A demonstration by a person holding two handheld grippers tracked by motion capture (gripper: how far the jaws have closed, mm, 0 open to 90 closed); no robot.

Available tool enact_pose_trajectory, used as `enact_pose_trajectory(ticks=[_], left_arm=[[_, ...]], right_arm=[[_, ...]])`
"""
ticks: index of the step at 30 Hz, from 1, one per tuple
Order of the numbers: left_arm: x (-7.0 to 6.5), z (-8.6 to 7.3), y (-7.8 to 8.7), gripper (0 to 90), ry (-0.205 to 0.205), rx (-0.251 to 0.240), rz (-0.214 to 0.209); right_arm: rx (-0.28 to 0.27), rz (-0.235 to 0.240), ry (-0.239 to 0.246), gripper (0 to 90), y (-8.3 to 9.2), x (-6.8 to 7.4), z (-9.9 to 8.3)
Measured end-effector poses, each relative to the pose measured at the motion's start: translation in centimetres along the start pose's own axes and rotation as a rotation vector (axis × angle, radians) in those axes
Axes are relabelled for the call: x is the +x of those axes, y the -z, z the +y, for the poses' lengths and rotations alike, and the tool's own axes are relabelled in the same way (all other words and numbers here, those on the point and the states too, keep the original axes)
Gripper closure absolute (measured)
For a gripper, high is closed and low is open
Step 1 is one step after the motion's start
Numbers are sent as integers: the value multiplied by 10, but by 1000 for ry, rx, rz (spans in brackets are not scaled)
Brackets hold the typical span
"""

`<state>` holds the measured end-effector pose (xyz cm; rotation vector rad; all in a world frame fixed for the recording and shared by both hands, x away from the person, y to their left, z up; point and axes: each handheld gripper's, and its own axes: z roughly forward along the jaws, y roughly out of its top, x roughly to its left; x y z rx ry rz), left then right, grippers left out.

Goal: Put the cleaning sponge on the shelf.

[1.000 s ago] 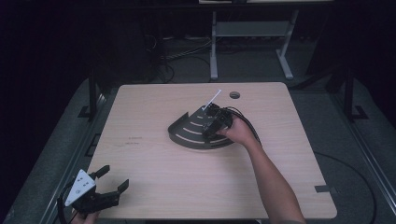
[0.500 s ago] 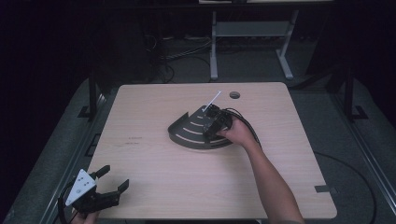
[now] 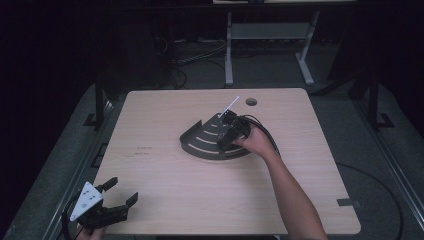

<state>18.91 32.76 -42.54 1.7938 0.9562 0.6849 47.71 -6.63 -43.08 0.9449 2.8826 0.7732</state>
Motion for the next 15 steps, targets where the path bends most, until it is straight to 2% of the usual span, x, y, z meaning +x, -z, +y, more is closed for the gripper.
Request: enact_pose_trajectory(ticks=[15], left_arm=[[-2,0,2,133,-7,-5,2]], right_arm=[[-37,-4,8,197,23,6,-2]])
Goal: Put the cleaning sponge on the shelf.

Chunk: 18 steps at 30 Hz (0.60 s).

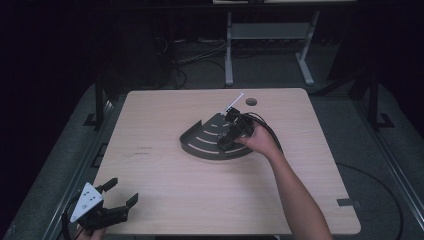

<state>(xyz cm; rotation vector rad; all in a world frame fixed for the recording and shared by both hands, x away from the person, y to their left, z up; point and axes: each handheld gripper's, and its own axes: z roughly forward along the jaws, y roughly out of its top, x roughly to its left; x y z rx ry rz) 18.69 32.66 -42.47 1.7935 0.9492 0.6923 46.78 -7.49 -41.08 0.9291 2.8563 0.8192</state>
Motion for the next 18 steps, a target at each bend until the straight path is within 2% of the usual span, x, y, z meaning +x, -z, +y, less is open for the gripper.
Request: enact_pose_trajectory(ticks=[18], left_arm=[[0,0,0,132,0,3,-1]], right_arm=[[-26,-1,15,190,23,5,-11]])
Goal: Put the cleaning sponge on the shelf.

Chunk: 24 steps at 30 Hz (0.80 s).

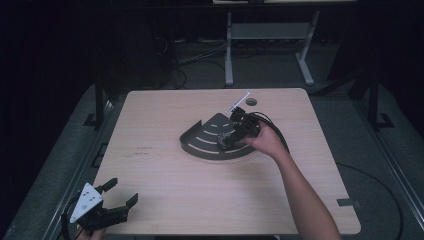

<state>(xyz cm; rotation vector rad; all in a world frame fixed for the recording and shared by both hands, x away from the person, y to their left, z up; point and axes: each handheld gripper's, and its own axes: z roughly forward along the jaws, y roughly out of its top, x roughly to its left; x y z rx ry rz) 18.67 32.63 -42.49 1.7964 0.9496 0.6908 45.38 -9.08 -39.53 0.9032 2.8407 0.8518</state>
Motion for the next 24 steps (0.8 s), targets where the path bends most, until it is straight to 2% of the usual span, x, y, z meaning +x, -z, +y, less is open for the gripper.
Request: enact_pose_trajectory(ticks=[24], left_arm=[[0,0,0,133,-1,4,5]], right_arm=[[-12,19,1,187,28,8,-29]])
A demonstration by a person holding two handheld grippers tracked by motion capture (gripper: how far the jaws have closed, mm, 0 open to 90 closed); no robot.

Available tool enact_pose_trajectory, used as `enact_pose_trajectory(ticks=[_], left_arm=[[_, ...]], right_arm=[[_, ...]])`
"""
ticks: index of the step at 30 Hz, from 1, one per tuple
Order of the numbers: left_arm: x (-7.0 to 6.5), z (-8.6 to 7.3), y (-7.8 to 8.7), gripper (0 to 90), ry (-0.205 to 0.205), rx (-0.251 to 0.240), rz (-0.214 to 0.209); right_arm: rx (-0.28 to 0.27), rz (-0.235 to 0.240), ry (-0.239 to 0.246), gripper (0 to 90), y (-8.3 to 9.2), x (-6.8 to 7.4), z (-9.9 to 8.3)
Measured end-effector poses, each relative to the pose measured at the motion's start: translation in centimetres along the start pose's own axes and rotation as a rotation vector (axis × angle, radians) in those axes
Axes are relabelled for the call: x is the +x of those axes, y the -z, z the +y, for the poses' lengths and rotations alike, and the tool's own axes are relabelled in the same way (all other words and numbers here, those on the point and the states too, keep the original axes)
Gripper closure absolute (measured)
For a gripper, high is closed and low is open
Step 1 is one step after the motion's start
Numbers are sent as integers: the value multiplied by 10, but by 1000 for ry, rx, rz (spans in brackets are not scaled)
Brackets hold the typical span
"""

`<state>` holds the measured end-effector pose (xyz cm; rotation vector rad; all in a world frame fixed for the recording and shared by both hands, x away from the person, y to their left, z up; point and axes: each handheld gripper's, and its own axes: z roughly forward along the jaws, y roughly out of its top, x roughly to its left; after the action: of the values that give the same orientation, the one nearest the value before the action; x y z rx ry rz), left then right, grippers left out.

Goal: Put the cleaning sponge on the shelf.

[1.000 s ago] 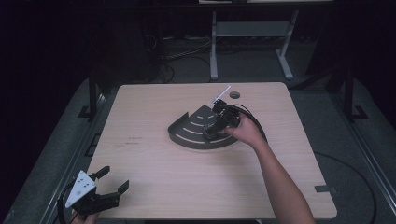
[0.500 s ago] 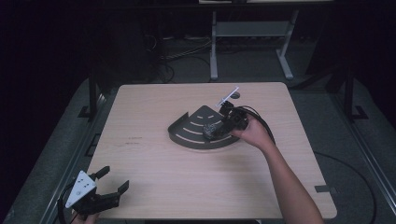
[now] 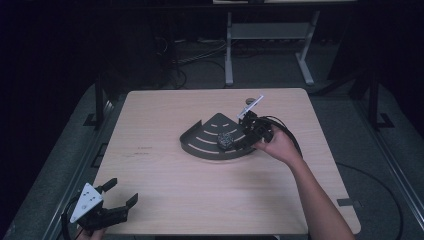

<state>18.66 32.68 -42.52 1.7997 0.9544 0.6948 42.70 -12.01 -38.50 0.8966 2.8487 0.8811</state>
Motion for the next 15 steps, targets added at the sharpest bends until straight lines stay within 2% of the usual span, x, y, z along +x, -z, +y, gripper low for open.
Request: enact_pose_trajectory(ticks=[11,15], left_arm=[[0,0,0,132,-3,2,1],[0,0,0,132,-4,3,-1]], right_arm=[[6,6,13,186,4,7,-13],[26,9,8,181,4,6,-20]])
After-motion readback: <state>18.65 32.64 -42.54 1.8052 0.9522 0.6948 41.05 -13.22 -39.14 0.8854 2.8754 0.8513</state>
